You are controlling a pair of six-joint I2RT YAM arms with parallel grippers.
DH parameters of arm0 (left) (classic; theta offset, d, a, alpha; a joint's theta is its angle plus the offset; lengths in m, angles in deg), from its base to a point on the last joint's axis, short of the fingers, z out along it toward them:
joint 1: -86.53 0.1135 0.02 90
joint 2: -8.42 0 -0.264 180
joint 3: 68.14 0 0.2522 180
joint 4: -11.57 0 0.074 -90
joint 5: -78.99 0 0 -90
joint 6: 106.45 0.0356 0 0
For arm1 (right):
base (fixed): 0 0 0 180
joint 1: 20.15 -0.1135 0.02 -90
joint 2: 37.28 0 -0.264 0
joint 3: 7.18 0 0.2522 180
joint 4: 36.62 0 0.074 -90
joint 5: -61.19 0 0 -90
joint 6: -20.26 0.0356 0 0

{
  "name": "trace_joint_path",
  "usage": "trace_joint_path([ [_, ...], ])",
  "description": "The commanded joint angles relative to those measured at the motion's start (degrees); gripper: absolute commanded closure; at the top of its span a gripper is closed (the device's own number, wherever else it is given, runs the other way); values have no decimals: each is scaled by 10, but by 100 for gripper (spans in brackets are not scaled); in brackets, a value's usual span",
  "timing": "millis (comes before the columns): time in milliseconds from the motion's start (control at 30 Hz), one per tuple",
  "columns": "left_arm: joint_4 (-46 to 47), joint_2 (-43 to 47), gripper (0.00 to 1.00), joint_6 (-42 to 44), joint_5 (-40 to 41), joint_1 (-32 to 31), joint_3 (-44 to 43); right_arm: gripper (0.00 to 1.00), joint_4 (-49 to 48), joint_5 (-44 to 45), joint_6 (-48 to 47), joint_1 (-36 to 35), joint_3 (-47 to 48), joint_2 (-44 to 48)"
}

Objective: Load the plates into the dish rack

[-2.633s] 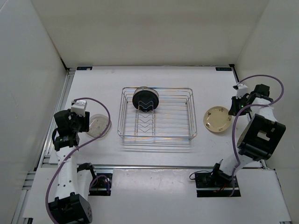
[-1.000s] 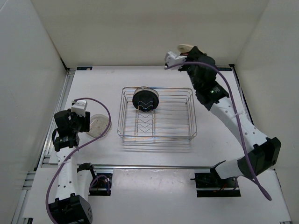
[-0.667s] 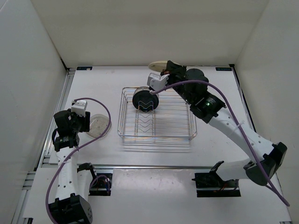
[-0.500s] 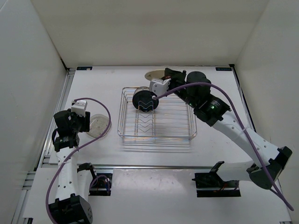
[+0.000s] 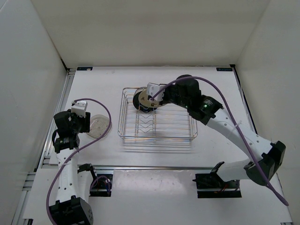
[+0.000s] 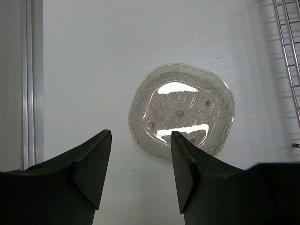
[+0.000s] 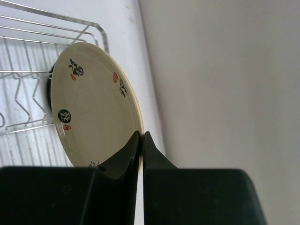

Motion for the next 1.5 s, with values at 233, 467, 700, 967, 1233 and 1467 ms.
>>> trace_joint_path([
  [233,-3,14,36,-6,-14,4,5,100,-5,-48,68,7,46,-74],
  [467,-3,14,37,0,-14,4,10,100,-5,-64,68,18,92,-119],
  [700,-3,8,37,0,-14,4,10,100,-13,-70,68,18,113,-154],
  [967,-3,8,37,0,-14,4,10,100,-40,-70,68,23,113,-176],
  [1233,-3,8,37,0,-14,4,10,100,-52,-64,63,28,129,-200],
  [1467,-3,8,37,0,-14,4,16,100,-62,-64,58,35,139,-222],
])
